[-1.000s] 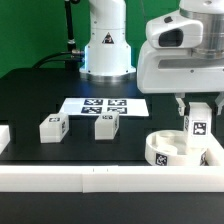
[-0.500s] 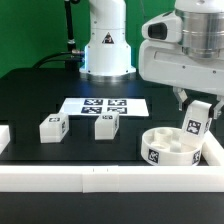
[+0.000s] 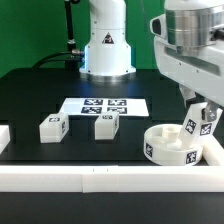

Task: Assemble stool

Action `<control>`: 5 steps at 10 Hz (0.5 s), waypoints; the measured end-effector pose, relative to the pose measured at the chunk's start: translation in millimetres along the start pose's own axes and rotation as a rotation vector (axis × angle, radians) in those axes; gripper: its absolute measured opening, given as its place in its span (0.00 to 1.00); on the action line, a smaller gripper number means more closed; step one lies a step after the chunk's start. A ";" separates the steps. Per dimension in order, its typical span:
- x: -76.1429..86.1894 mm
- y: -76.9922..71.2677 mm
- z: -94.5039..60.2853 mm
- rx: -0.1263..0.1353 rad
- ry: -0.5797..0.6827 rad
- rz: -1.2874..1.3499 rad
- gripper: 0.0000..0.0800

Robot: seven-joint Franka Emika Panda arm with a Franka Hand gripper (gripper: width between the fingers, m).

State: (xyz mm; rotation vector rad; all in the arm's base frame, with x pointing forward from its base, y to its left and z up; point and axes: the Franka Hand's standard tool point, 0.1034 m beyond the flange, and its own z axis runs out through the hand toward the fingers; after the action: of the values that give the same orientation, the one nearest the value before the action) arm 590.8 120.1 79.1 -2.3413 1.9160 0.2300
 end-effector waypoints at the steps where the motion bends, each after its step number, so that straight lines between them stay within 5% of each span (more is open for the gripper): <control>1: -0.9 -0.7 -0.2 0.004 -0.002 0.086 0.42; 4: -2.0 -2.9 -0.8 0.015 -0.010 0.323 0.42; 5: -1.6 -7.3 -1.1 0.062 -0.032 0.507 0.42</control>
Offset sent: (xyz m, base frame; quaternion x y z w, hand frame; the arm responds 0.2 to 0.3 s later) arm 0.0000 0.0000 0.0000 0.0000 0.0000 0.1790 0.9838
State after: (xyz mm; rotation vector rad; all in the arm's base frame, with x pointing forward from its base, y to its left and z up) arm 597.7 122.9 80.4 -1.7623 2.4259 0.2395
